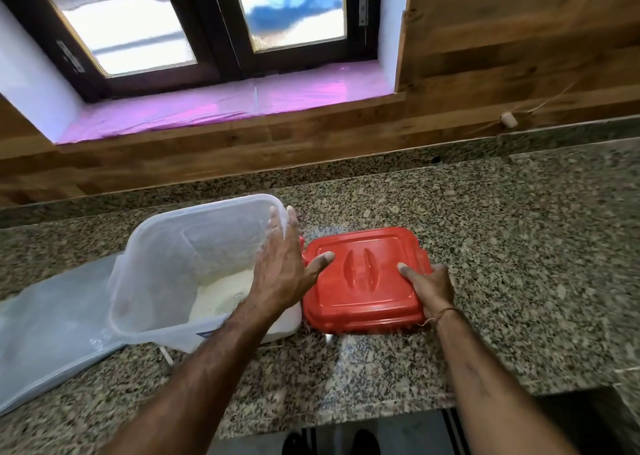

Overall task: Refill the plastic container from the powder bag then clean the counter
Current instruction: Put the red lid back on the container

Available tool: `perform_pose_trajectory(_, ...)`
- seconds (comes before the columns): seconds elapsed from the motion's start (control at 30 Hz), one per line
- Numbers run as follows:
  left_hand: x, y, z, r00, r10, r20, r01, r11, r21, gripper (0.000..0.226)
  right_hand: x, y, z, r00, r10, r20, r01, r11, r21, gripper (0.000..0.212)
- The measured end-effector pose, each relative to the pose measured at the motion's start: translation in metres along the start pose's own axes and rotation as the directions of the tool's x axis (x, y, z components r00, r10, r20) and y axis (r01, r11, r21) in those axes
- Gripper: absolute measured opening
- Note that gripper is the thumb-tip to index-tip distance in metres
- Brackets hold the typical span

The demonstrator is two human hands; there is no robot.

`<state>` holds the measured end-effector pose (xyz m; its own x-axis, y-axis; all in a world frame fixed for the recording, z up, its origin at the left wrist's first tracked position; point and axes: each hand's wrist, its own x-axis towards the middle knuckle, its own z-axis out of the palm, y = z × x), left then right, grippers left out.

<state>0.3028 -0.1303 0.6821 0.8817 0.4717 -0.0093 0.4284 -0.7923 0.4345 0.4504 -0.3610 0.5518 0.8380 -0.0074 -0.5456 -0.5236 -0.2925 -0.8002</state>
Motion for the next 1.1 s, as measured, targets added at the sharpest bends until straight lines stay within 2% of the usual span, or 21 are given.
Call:
perform_pose_trajectory(0.07,0.000,0.000,-0.001,1.000,-0.011,-0.002,0.011,1.000,0.001,0.112,-0.003,0.000,-0.007,1.000,-0.009,0.024,0.006,0.990,0.139,0.058)
perform_pose_trajectory(0.2,-0.002,0.004,-0.006,1.000,-0.017,0.006,0.018,1.000,-0.008,0.111,-0.008,-0.008,-0.025,1.000,-0.024,0.020,0.014,0.917,0.399,0.063)
perform_pose_trajectory(0.33,-0.001,0.001,-0.007,1.000,-0.015,0.005,0.015,0.999,-0.032,0.105,-0.018,-0.030,-0.043,0.984,-0.114,0.138,0.016,0.824,0.566,0.054)
perform_pose_trajectory(0.4,0.000,-0.001,-0.015,0.998,0.001,0.062,0.012,0.978,-0.207,0.098,-0.027,-0.050,-0.044,0.970,-0.167,0.177,0.030,0.803,0.596,0.054)
perform_pose_trajectory(0.47,-0.004,0.001,-0.032,0.999,0.014,0.039,0.009,0.848,-0.531,0.093,-0.042,-0.072,-0.039,0.951,-0.231,0.203,0.065,0.797,0.600,0.054)
perform_pose_trajectory(0.53,-0.010,0.002,-0.059,0.997,-0.060,-0.048,0.008,0.707,-0.707,0.086,-0.060,-0.094,-0.026,0.913,-0.302,0.274,0.088,0.803,0.590,0.055)
perform_pose_trajectory(0.6,-0.013,-0.009,-0.086,0.982,-0.132,-0.138,-0.029,0.614,-0.789,0.071,-0.087,-0.116,-0.007,0.875,-0.335,0.350,0.088,0.820,0.565,0.058)
perform_pose_trajectory(0.67,-0.018,-0.034,-0.107,0.953,-0.228,-0.198,-0.035,0.569,-0.822,0.064,-0.118,-0.135,0.018,0.851,-0.373,0.370,0.131,0.833,0.538,0.062)
perform_pose_trajectory(0.73,-0.026,-0.070,-0.121,0.913,-0.331,-0.238,-0.007,0.571,-0.821,0.072,-0.145,-0.146,0.049,0.840,-0.426,0.336,0.249,0.853,0.459,0.061)
perform_pose_trajectory(0.83,-0.040,-0.120,-0.133,0.869,-0.445,-0.214,0.062,0.530,-0.846,0.076,-0.173,-0.146,0.099,0.828,-0.488,0.276,0.416,0.865,0.282,0.059)
perform_pose_trajectory(0.9,-0.048,-0.148,-0.139,0.845,-0.502,-0.185,0.101,0.489,-0.866,0.081,-0.189,-0.140,0.126,0.811,-0.512,0.284,0.480,0.859,0.177,0.071)
perform_pose_trajectory(0.97,-0.052,-0.171,-0.142,0.832,-0.532,-0.156,0.142,0.477,-0.868,0.086,-0.203,-0.134,0.144,0.812,-0.500,0.300,0.502,0.861,0.077,0.080)
perform_pose_trajectory(1.1,-0.049,-0.204,-0.133,0.845,-0.533,-0.048,0.250,0.471,-0.846,0.099,-0.210,-0.113,0.160,0.852,-0.452,0.265,0.477,0.878,-0.034,0.068)
